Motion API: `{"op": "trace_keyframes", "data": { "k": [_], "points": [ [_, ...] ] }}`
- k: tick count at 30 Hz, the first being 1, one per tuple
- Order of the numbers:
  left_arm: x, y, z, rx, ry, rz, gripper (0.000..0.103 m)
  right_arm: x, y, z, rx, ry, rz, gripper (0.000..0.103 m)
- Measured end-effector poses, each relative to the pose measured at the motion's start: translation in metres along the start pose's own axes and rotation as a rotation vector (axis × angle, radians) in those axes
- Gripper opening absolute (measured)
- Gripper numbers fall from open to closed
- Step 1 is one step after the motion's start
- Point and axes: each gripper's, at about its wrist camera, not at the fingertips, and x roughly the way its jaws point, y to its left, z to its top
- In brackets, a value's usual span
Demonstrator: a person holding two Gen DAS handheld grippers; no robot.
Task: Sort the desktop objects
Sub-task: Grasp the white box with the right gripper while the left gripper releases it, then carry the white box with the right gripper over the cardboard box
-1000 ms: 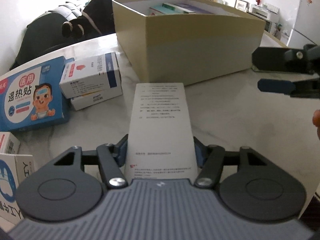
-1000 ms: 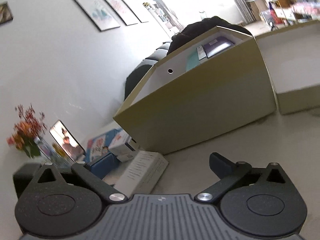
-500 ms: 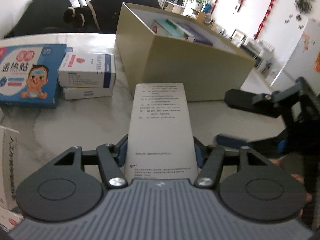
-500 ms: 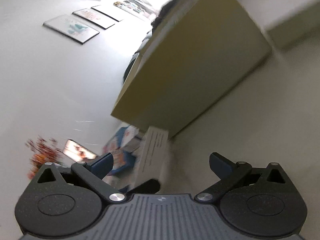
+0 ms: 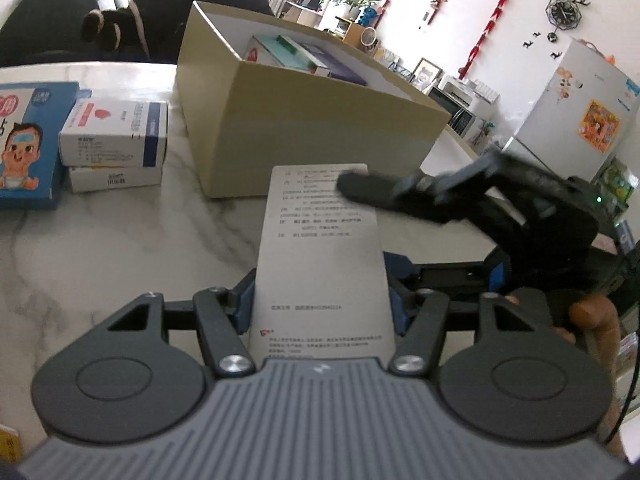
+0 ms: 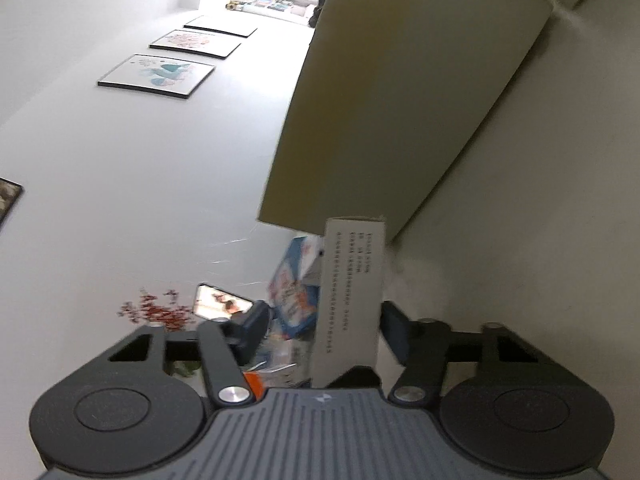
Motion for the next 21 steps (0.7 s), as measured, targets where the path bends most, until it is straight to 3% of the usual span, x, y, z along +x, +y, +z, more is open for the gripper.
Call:
{"op": "trace_keyframes", "data": {
  "k": [2, 5, 13, 21],
  "points": [
    [0.001, -0.001, 0.002, 0.017, -0.001, -0.005, 0.060, -0.003, -0.001, 0.000, 0.001, -0.014, -0.014, 0.034],
    [0.000, -0.005, 0.002, 0.049, -0.010, -0.010, 0.062, -0.005, -0.003, -0.001, 0.009, -0.025, -0.015, 0.033],
    [-0.012, -0.008, -0.007, 0.102, -0.036, -0.032, 0.085, -0.004, 0.006, 0.001, -0.032, -0.050, -0.046, 0.033],
    [-0.019, 0.001, -0.003, 0.069, -0.058, -0.028, 0.097, -0.023, 0.011, 0.013, -0.058, -0.115, -0.099, 0.032]
  ]
}}
